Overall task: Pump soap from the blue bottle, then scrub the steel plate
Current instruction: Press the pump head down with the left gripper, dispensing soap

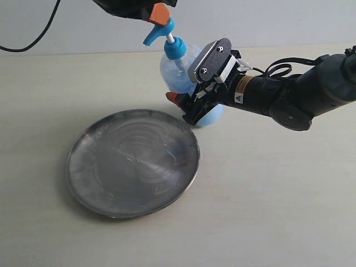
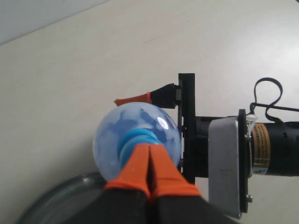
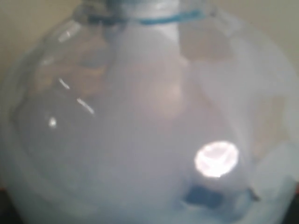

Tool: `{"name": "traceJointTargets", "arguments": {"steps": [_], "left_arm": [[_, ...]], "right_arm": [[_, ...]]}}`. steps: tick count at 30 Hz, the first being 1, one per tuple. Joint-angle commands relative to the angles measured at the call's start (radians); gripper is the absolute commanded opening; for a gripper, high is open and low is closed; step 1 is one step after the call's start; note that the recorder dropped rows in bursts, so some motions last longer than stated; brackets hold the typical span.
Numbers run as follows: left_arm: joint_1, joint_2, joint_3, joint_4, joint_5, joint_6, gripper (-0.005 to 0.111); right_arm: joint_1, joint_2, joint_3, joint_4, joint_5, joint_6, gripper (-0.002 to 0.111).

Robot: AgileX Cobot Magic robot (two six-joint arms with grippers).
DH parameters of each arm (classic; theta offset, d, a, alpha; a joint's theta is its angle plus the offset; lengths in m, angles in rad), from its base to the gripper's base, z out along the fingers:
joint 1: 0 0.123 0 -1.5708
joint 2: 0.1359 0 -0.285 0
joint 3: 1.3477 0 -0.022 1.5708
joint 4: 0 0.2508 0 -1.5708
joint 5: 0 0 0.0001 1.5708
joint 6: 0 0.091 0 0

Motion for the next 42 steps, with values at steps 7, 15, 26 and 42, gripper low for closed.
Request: {"name": "traceJointTargets", "arguments": {"steps": [7,15,26,42], "left_arm": [[-0.007,0.025,0.011,-0.003,0.082,0.004,0.000],[-0.007,0.025,0.011,-0.003,0.093,0.008,0.000],[-0.007,0.061,0.011,0.008,0.122,0.008,0.000],[-0.007,0.078,0.011,0.012,0.130,0.008,0.000]], "right_arm": [[0.008,-0.017,-0.013,-0.053,-0.097,0.052,0.000],[0.008,-0.017,-0.013,-0.061,-0.108,0.075,0.000],[0.008,-0.017,-0.013,-0.068,-0.108,0.073,0.000],[0.008,-0.017,-0.013,-0.068,-0.108,0.075,0.000]]}}
